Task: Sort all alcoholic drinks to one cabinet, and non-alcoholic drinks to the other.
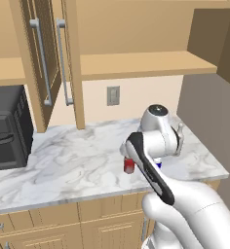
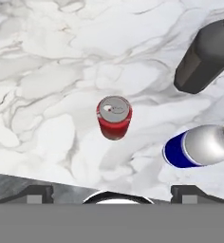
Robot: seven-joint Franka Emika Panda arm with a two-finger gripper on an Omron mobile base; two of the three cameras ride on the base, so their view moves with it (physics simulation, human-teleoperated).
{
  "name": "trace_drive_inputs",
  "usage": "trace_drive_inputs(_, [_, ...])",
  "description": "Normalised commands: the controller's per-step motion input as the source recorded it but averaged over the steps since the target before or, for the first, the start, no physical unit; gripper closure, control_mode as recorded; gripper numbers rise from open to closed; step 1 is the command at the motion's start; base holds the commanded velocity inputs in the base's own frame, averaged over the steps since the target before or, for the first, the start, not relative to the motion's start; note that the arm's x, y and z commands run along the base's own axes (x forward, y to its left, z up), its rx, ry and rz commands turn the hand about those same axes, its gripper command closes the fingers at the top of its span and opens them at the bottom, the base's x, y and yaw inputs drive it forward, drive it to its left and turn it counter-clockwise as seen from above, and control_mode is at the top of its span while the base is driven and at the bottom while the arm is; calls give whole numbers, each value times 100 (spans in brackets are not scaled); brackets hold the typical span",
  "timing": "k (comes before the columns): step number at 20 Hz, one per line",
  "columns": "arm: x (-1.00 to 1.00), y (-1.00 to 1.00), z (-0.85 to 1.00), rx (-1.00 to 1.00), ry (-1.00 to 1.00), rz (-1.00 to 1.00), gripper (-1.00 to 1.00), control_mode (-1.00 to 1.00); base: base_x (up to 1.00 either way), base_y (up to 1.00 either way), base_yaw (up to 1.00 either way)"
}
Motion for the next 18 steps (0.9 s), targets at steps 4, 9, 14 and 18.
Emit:
trace_drive_inputs(4, [46, 29, -46, 0, 0, 0, -100, -100, 0, 0, 0])
trace_drive_inputs(9, [46, 19, -50, 0, 0, 0, -100, -100, 0, 0, 0])
trace_drive_inputs(14, [18, 0, -33, 0, -1, -1, -100, -100, 0, 0, 0])
trace_drive_inputs(18, [8, 0, -29, 0, -1, -3, -100, -100, 0, 0, 0])
